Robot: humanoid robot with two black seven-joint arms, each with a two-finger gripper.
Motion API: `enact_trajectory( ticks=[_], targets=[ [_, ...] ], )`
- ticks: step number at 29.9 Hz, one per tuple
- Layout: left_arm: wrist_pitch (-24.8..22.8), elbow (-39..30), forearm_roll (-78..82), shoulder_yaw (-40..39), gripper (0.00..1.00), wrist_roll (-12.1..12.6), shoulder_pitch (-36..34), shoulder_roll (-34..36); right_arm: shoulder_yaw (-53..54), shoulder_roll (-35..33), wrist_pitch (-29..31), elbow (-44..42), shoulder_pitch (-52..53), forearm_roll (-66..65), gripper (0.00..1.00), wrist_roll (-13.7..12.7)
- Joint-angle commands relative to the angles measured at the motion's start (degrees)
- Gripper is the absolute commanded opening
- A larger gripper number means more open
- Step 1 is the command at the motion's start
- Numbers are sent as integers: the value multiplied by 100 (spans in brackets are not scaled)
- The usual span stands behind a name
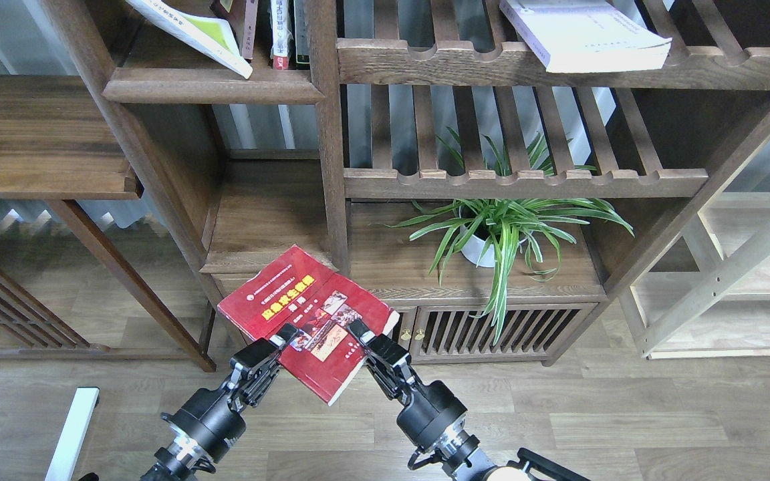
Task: Organize books on shelf
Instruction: 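Hold the red book with the left gripper and release the right gripper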
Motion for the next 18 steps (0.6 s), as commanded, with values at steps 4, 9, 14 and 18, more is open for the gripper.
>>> enact_trajectory(
  ticks=[4,9,14,18],
  targets=[
    [-2,-7,14,-190,2,19,2,-74,317,6,-356,-122,-82,-70,63,-6],
    [-2,-25,14,-252,1,19,11,-74,396,6,-400,-184,-100,-88,68,-6],
    [-2,-42,180,-313,1,19,72,-57,641,6,-409,-386,-91,-97,70,-6],
    [-2,1,514,-550,0,2,177,-5,844,6,-400,-658,-82,-97,71,-6]
  ],
)
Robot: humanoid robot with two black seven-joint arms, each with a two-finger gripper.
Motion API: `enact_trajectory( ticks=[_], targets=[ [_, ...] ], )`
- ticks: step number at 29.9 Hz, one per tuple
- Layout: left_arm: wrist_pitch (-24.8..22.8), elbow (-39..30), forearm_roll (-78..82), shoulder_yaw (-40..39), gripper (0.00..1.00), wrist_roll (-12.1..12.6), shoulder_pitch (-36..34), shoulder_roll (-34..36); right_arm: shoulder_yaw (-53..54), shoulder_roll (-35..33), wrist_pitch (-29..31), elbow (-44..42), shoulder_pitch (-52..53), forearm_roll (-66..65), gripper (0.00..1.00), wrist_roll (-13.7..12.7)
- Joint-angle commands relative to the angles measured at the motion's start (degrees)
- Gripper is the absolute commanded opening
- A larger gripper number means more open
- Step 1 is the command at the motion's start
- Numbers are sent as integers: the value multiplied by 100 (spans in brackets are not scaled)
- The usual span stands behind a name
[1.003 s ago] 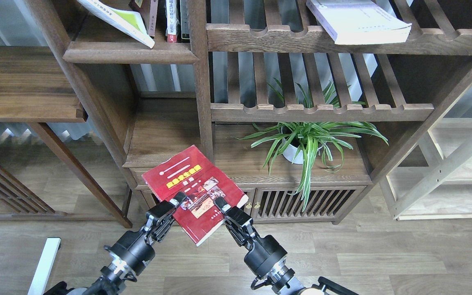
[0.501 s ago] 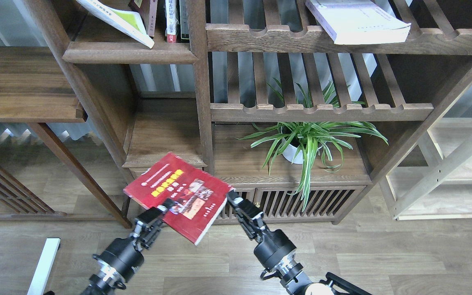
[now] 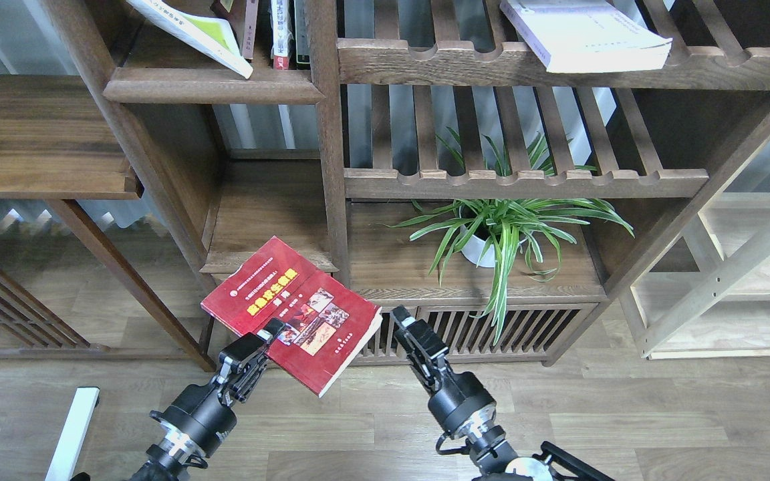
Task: Organize books on shelf
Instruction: 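Hold the red book with the left gripper and release the right gripper, then raise the red book with the left gripper up toward the top shelf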
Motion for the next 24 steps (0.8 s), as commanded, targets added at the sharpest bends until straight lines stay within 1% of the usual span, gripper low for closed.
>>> enact_trajectory(
  ticks=[1,8,10,12,15,20,24],
  targets=[
    [0,70,264,-180,0,-26,78,68,119,0,9,-185,7,0,71,-1],
    [0,79,589,-505,0,-52,78,60,48,0,-96,-229,51,-70,72,7],
    [0,70,835,-715,0,-61,96,16,119,0,-202,-369,77,-114,81,16],
    [0,53,1029,-962,0,-61,148,-37,119,0,-229,-702,182,-123,99,51],
    [0,-87,1248,-1112,0,-61,201,-28,215,0,-167,-1072,236,-114,100,69],
    [0,-509,1828,-1498,0,-52,298,7,435,0,-124,-1161,236,-114,100,69],
    [0,-877,2250,-1963,0,-52,438,-37,435,0,262,-1143,227,-114,100,60]
  ],
)
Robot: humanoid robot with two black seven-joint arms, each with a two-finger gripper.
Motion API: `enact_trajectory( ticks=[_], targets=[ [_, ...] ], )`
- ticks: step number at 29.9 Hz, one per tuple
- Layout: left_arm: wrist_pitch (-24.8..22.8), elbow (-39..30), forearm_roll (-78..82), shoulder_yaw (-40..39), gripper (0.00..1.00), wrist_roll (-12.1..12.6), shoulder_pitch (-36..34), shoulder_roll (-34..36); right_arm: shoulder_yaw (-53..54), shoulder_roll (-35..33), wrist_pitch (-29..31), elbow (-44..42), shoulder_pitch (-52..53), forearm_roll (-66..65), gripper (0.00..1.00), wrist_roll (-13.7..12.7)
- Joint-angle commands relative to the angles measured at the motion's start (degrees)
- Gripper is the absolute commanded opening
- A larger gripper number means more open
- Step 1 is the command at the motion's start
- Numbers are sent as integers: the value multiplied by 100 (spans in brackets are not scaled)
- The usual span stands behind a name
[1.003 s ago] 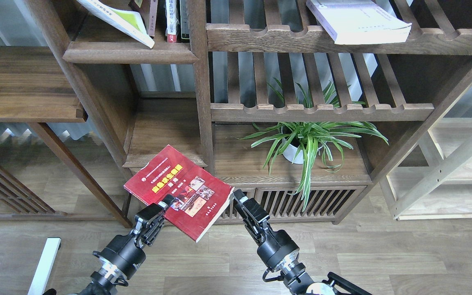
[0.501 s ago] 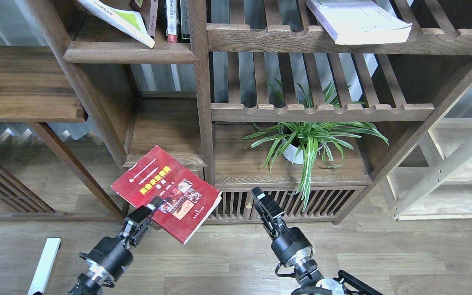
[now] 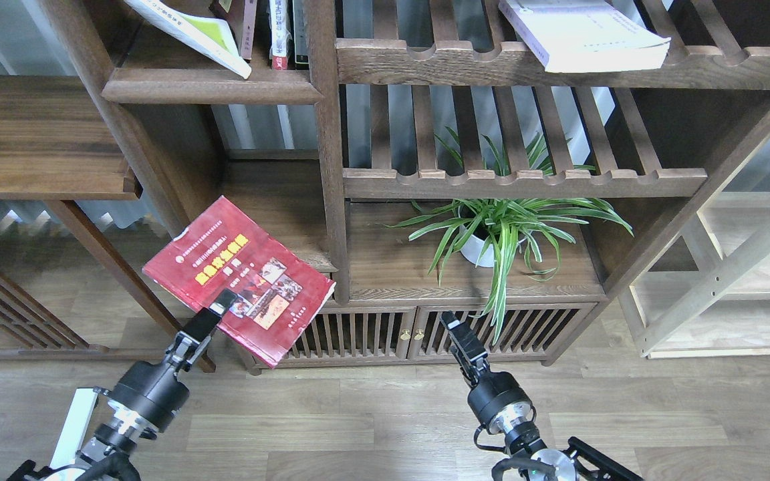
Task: Organize books on shelf
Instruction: 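Raise the red book with the left gripper up toward the top shelf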
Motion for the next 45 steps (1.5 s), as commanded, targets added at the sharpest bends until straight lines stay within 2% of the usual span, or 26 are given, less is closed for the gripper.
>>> enact_trajectory(
  ticks=[1,11,16,21,24,27,40,45],
  targets=[
    [2,-378,357,-399,0,8,143,-29,-5,0,372,15,-27,2,100,-9],
    [2,-1669,1701,-1646,0,35,881,50,-49,0,422,-135,-80,2,100,-9],
    [2,-2074,1957,-2376,1,386,1023,121,-58,0,422,-135,-88,10,100,-26],
    [2,-2382,1966,-2825,1,535,1031,235,-101,0,422,-144,-185,2,100,-35],
    [2,-2400,1957,-3097,0,798,1005,331,-110,0,422,-152,-229,2,100,-35],
    [2,-2400,1957,-3256,0,957,944,340,-110,0,422,-152,-238,2,100,-35],
    [2,-2383,1289,-3133,1,966,-66,331,-163,0,422,-170,-343,-25,100,-44],
    [2,-2312,1272,-2923,1,1089,-673,367,-137,0,422,-170,-405,-51,100,-44]
  ],
)
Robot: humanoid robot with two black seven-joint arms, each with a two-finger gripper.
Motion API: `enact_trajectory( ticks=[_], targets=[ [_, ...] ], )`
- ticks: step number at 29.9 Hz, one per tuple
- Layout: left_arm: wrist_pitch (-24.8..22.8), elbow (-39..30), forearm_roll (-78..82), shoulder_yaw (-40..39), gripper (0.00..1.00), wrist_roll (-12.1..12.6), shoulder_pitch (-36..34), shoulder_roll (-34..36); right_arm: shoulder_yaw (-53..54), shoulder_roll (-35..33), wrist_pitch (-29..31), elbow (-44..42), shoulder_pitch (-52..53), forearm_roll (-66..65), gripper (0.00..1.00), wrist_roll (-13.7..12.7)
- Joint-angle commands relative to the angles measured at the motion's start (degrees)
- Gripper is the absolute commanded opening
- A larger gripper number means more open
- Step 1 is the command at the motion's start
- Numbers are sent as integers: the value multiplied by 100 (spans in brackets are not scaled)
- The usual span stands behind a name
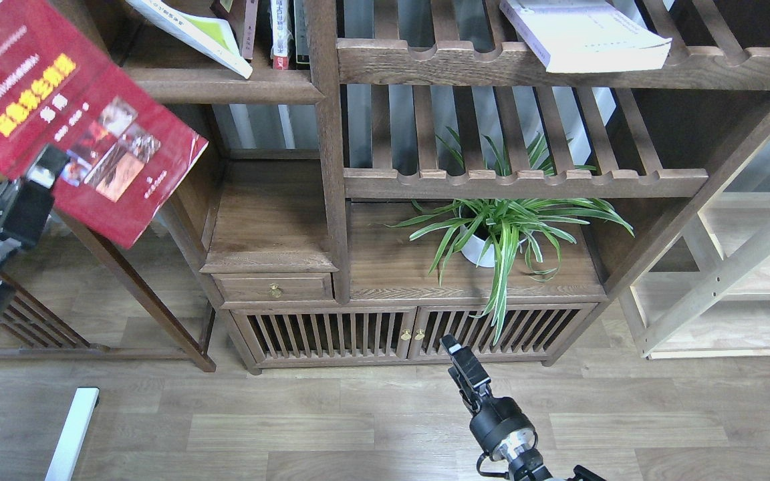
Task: Organize books on shelf
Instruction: 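Raise the red book with the left gripper up toward the top shelf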
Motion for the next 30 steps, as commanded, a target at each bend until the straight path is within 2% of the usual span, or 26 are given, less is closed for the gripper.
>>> enact_trajectory(
  ticks=[1,7,19,26,30],
  targets=[
    [0,66,-30,183,1,83,-437,13,31,0,-1,1,-27,-6,100,9],
    [0,189,-47,350,2,136,-851,39,67,0,-1,1,-45,-6,100,9],
    [0,225,-742,359,3,83,-816,30,75,0,-1,1,-115,-49,100,9],
    [0,251,-1093,342,3,-172,-843,-294,75,0,-1,9,-168,-49,100,9],
    [0,260,-1093,350,2,-163,-843,-365,67,0,-1,9,-168,-58,100,9]
  ],
)
